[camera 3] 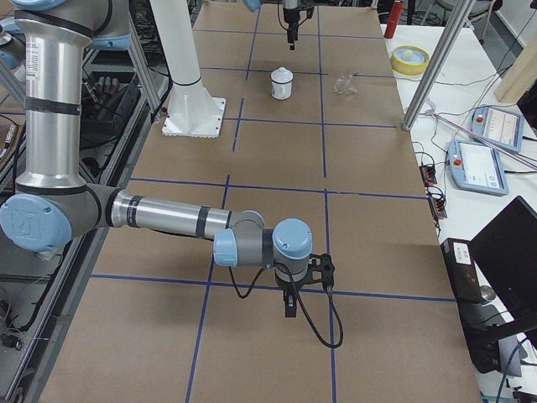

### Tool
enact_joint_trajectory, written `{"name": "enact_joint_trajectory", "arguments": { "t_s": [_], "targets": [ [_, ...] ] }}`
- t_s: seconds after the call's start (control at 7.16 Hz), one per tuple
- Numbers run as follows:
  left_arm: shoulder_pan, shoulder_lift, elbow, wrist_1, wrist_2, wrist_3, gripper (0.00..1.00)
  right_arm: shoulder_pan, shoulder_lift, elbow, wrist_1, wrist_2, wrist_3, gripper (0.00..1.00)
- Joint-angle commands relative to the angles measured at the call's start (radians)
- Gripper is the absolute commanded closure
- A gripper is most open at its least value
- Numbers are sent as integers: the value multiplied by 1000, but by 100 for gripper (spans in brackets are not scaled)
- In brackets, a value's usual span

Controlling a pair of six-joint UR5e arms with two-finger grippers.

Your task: Remove funnel from cup

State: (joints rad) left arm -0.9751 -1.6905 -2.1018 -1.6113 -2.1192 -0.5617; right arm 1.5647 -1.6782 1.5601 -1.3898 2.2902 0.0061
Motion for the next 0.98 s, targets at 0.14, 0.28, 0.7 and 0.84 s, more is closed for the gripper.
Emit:
{"name": "enact_joint_trajectory", "arguments": {
  "t_s": [0.14, 0.28, 0.7, 0.84],
  "targets": [
    [-429, 196, 160, -29, -154, 629, 0, 0, 0, 0, 0, 0, 0, 0],
    [-503, 245, 281, -24, -245, 641, 0, 0, 0, 0, 0, 0, 0, 0],
    [-603, 275, 424, -18, -281, 648, 0, 0, 0, 0, 0, 0, 0, 0],
    [-603, 275, 434, -9, -278, 642, 0, 0, 0, 0, 0, 0, 0, 0]
  ]
}}
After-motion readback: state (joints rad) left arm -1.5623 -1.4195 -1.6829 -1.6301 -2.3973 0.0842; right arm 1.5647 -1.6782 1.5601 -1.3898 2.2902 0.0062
